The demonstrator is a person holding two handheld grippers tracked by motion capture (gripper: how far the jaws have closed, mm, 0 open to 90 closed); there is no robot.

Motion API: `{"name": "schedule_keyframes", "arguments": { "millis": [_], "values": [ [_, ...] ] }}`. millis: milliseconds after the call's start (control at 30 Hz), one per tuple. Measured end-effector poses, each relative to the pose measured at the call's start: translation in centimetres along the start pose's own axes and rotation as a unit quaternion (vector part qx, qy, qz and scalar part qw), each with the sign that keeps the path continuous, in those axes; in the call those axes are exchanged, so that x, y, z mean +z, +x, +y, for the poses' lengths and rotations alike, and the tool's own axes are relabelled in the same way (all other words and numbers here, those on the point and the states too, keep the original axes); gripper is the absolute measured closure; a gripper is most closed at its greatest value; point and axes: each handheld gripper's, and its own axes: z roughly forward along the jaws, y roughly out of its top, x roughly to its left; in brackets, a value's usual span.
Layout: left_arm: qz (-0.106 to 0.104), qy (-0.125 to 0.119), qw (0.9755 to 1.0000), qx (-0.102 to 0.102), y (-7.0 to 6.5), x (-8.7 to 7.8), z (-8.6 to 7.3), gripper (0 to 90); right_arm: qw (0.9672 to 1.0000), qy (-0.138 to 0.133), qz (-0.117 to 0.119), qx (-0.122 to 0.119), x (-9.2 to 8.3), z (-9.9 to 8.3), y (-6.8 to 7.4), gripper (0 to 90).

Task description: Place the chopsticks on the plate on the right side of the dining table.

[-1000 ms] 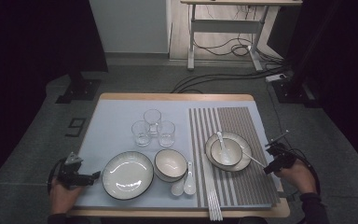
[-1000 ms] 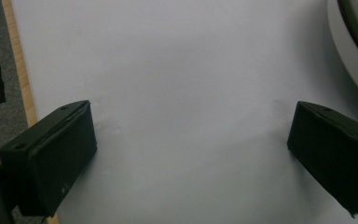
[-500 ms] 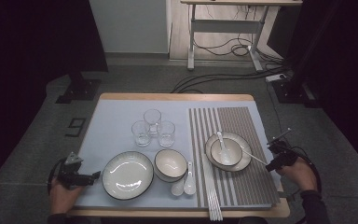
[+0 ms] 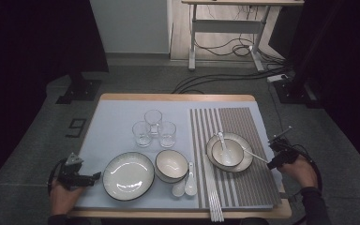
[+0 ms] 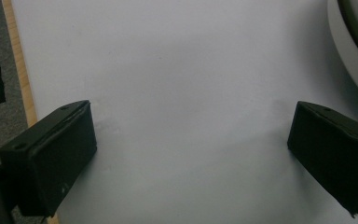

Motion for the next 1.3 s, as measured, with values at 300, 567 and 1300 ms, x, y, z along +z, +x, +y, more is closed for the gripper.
{"name": "schedule_keyframes", "arguments": {
  "millis": [300,567,1300],
  "values": [
    [0.0,0.0,1.0,0.0,0.0,0.0,0.0,0.9,1.0,-0.001,-0.008,0.001,0.1,0.4,-0.5,76.1],
    [0.0,0.0,1.0,0.0,0.0,0.0,0.0,0.9,0.9999,-0.003,-0.015,0.0,0.1,0.7,-0.7,72.4],
    [0.0,0.0,1.0,0.0,0.0,0.0,0.0,0.9,0.9993,-0.006,-0.035,-0.009,0.3,1.6,-1.2,74.7]
  ]
}}
